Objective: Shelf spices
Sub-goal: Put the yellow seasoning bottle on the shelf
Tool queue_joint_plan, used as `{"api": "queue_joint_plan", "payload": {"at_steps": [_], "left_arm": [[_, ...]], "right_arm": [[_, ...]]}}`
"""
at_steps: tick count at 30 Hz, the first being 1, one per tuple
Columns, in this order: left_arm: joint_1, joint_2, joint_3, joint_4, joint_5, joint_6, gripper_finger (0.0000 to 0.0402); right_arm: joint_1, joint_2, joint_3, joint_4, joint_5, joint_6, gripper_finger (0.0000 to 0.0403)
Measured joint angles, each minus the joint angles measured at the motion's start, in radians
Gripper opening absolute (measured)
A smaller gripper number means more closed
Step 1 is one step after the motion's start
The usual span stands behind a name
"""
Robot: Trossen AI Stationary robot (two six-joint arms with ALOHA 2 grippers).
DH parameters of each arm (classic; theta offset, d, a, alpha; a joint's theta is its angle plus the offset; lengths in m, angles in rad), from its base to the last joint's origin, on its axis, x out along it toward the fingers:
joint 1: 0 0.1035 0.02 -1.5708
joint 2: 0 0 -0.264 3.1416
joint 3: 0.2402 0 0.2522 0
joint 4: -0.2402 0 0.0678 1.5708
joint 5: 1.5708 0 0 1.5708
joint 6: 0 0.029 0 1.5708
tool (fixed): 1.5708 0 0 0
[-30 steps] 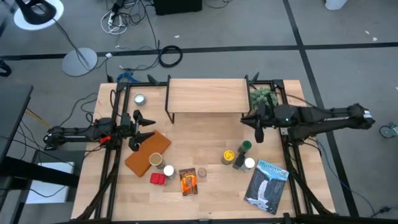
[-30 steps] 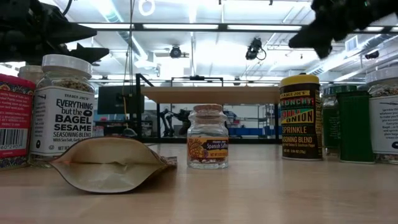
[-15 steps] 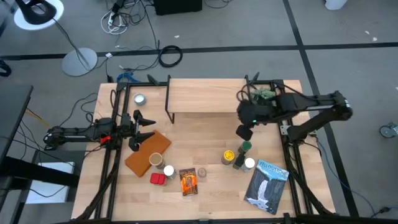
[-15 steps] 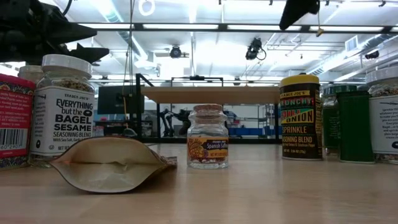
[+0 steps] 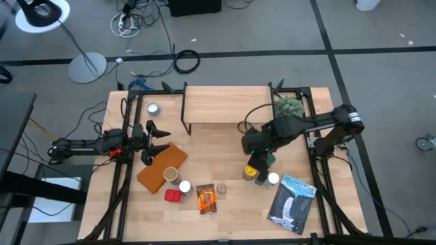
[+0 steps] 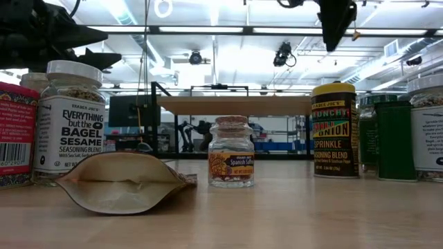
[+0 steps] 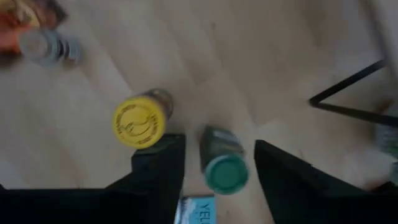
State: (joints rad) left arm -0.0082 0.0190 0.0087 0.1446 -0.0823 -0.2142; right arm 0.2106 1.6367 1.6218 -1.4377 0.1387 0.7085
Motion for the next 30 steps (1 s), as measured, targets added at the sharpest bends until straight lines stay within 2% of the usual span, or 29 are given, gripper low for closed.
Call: {"api": "queue_joint_plan", "payload": {"at_steps": [6, 13, 21, 30], "left_arm": [[0.0, 0.0, 0.0, 0.0, 0.0, 0.0, 0.0278], [0.0, 0.0, 0.0, 0.0, 0.0, 0.0, 0.0278], [0.0, 0.0, 0.0, 0.0, 0.0, 0.0, 0.0278], [0.0, 0.0, 0.0, 0.0, 0.0, 0.0, 0.0278]], "right_arm": [[0.075, 0.091, 0.0, 0.027, -0.012, 0.039, 0.0265], [0.125, 0.166, 0.0, 0.121, -0.005, 0.041, 0.0303], [0.113, 0.246, 0.0, 0.128, -0.019, 0.067, 0.0315], [0.079, 0.312, 0.0, 0.14, -0.064, 0.055, 0.0302]]}}
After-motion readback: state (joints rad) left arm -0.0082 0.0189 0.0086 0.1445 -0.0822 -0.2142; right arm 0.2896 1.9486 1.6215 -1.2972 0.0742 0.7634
